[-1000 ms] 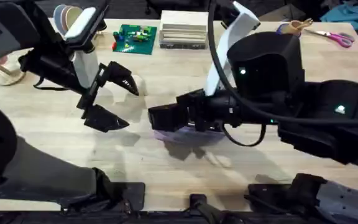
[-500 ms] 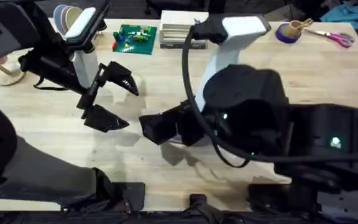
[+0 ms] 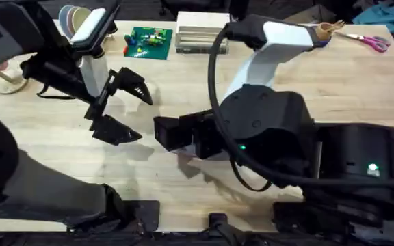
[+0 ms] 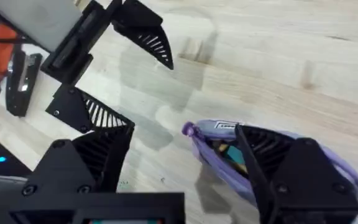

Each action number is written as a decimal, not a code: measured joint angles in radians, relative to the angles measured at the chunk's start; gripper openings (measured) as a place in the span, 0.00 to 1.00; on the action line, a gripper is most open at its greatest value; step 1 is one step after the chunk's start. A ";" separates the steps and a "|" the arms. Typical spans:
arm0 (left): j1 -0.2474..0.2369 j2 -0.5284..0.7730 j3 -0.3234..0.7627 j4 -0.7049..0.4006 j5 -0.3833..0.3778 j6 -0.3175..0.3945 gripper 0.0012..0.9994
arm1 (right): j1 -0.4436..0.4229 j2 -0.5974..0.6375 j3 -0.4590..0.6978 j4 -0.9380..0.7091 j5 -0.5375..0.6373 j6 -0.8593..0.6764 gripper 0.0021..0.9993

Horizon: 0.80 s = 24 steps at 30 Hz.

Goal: Unzip the bag, pick up the pens from the table one at a time and place them inside, then zip the bag closed.

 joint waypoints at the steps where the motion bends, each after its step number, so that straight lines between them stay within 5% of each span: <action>1: 0.000 0.000 0.000 0.000 0.000 0.000 1.00 | 0.000 0.001 0.007 -0.010 0.001 0.002 1.00; 15: 0.000 0.000 0.000 0.000 0.000 0.000 0.99 | 0.002 0.145 0.250 -0.300 0.007 0.007 1.00; 24: 0.000 0.000 0.000 0.000 0.000 0.000 1.00 | 0.002 0.194 0.277 -0.315 0.006 0.008 1.00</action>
